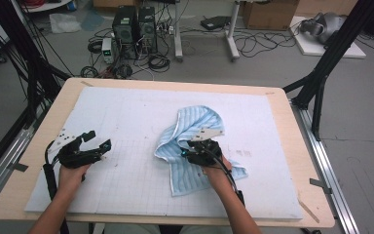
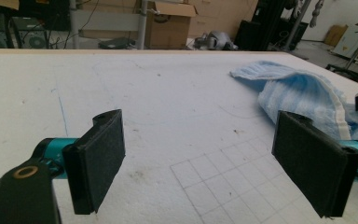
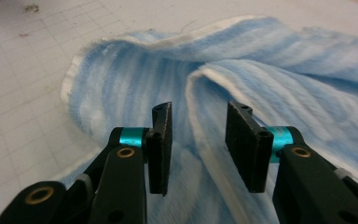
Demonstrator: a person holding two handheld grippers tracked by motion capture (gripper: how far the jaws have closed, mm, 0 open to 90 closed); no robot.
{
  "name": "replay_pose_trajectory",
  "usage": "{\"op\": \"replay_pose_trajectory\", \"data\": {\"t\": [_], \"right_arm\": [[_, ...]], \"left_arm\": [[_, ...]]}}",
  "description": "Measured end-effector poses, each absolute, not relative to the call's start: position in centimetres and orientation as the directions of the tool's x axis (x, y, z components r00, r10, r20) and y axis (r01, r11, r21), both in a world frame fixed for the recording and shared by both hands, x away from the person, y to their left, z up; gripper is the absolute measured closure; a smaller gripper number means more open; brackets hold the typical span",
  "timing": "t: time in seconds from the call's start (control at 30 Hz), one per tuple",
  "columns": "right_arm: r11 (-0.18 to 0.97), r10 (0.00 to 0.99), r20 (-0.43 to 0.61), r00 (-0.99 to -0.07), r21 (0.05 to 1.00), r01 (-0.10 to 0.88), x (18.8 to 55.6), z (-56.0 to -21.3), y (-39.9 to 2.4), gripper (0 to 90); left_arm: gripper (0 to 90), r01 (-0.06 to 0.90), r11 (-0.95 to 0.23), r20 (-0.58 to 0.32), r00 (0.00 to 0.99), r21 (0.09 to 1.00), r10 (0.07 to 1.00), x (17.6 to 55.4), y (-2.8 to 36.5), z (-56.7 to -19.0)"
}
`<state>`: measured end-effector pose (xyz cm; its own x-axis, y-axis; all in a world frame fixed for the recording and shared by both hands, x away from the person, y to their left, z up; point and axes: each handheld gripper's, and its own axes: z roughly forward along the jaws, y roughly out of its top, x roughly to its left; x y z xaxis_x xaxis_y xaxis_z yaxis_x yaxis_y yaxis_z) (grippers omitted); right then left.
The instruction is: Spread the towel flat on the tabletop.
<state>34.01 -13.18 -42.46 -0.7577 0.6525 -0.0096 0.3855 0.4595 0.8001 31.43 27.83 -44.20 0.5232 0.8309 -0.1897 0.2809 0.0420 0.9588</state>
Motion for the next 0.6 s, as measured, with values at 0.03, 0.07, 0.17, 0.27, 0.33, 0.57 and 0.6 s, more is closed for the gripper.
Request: {"op": "replay_pose_trajectory", "data": {"t": [0.03,0.07,0.17,0.27,0.33,0.57,0.6], "right_arm": [[0.468,0.651,-0.019,-0.759,0.797,0.382,34.2,-42.6,-12.8,62.1],[0.477,0.656,-0.030,-0.754,0.791,0.383,34.3,-42.8,-12.5,64.0],[0.501,0.661,-0.040,-0.749,0.767,0.401,35.1,-43.3,-12.1,75.5],[0.520,0.669,-0.053,-0.741,0.746,0.416,35.4,-43.4,-12.5,87.3],[0.496,0.681,-0.034,-0.732,0.756,0.426,35.4,-43.1,-13.1,87.6],[0.438,0.754,-0.037,-0.656,0.772,0.460,34.7,-41.9,-17.7,87.6],[0.412,0.781,-0.030,-0.624,0.775,0.479,34.6,-41.8,-19.4,87.6]], "left_arm": [[17.4,0.281,0.037,-0.186,0.526,0.959,0.830,31.4,27.8,-44.2],[17.4,0.284,0.037,-0.188,0.526,0.958,0.829,31.4,27.8,-44.2],[17.5,0.284,0.039,-0.190,0.527,0.958,0.829,31.4,27.8,-44.2],[17.5,0.281,0.043,-0.191,0.524,0.959,0.830,31.4,27.9,-44.2],[17.5,0.283,0.045,-0.194,0.523,0.958,0.830,31.4,27.9,-44.3],[17.4,0.283,0.046,-0.193,0.518,0.958,0.833,31.4,28.0,-44.2],[17.5,0.284,0.044,-0.192,0.520,0.958,0.832,31.4,28.0,-44.3]]}}
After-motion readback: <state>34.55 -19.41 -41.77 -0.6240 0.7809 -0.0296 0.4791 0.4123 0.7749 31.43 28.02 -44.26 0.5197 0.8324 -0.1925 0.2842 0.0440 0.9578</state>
